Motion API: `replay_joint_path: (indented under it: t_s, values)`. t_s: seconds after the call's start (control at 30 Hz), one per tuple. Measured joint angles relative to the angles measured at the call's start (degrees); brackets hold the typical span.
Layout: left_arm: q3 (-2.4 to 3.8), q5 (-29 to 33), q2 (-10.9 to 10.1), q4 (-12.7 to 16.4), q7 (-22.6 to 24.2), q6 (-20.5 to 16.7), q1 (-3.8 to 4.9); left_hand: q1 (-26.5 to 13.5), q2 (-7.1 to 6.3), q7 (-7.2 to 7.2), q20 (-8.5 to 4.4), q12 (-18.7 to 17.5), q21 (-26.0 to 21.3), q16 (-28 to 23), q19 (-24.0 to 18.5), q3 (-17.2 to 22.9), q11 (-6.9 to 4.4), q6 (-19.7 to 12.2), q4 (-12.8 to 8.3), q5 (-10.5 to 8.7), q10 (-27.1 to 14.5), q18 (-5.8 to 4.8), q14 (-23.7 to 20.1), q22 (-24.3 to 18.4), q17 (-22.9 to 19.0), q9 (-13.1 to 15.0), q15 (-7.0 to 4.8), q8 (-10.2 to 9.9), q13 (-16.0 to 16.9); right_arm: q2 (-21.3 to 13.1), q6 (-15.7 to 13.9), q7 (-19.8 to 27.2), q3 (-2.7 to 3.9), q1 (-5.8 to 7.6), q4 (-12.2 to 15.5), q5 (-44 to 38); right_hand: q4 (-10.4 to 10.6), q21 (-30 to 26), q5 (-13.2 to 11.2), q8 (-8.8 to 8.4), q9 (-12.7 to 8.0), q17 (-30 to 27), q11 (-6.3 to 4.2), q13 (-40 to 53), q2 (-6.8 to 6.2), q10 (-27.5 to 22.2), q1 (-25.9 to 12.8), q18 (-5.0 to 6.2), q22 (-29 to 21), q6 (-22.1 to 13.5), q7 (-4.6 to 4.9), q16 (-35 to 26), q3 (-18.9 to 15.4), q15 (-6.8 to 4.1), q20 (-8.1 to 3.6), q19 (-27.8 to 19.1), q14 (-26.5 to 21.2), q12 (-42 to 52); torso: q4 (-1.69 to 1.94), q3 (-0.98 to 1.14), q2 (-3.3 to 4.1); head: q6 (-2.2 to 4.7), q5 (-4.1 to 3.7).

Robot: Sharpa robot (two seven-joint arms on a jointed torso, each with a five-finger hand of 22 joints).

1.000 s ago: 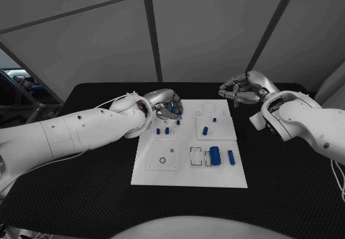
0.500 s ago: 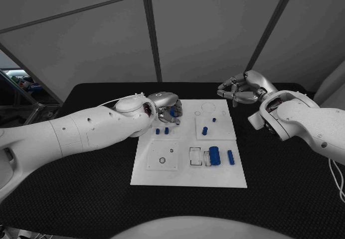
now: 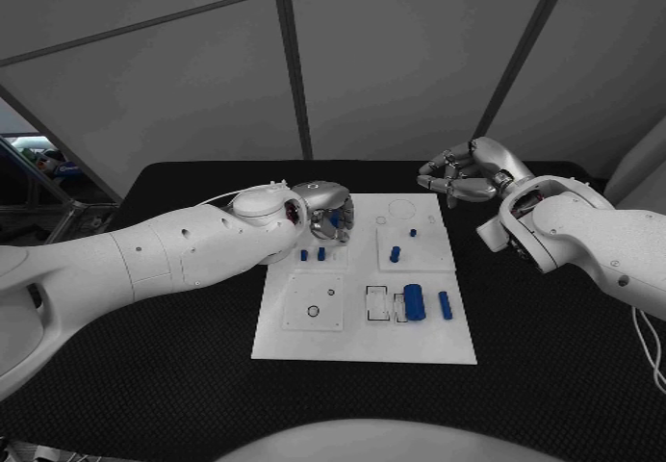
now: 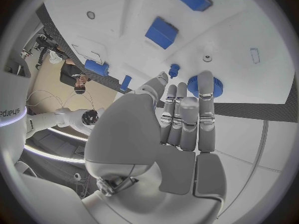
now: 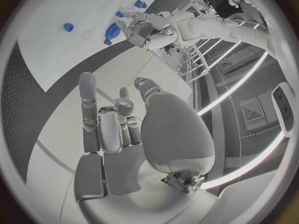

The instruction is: Assemble the parts on the task board

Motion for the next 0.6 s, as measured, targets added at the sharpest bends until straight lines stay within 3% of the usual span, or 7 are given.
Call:
replay_joint_path:
  t_s: [0.6]
  values:
    - [-0.31,-0.40,0.52,-0.62,-0.42,1.84,-0.03,0.00,0.00,0.00,-0.28,-0.78,3.10,2.16,1.30,2.17,-0.24,0.82,-0.61,0.00,1.38,-0.06,1.53,2.96,3.06,0.01,-0.30,-0.88,-0.92,-0.03,0.01,0.00,0.00,0.00,0.11,-0.02,0.00,0.00,-0.01,0.00,-0.01,0.00,0.00,0.00,0.00,0.00,0.00,0.00,0.00,0.00,0.00,0.00,0.00,0.00,0.00,0.00,0.00,0.00,0.03,0.00,0.02,-0.21,-0.02]
